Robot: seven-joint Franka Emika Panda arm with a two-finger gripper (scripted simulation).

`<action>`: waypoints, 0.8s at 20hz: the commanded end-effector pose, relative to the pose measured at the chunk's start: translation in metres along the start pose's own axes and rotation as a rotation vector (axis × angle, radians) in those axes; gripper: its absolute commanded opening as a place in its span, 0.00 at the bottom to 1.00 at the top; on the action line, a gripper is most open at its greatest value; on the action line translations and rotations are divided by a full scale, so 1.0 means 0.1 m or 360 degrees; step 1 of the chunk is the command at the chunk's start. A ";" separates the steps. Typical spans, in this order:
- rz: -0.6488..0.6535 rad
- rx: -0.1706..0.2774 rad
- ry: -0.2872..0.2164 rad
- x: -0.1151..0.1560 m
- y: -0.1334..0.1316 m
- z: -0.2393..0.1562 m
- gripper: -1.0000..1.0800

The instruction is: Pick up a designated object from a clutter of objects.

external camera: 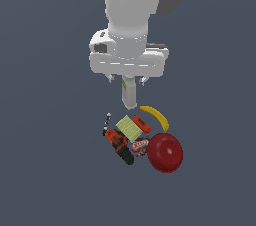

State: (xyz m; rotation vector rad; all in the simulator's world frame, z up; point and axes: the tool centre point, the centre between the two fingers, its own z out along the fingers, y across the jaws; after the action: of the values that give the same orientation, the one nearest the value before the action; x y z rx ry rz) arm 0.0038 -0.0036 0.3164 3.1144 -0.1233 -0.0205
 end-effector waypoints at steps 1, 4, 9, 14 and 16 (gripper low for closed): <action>0.0054 0.0010 -0.0002 0.04 -0.03 0.06 0.96; 0.0139 0.0024 -0.0005 0.11 -0.07 0.14 0.96; 0.0326 0.0049 -0.0014 0.25 -0.16 0.34 0.96; 0.0542 0.0071 -0.0025 0.39 -0.25 0.58 0.96; 0.0629 0.0078 -0.0029 0.45 -0.29 0.68 0.96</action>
State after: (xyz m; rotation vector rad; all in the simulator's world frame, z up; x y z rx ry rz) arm 0.0455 0.0179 0.2552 3.0870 -0.6776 -0.0366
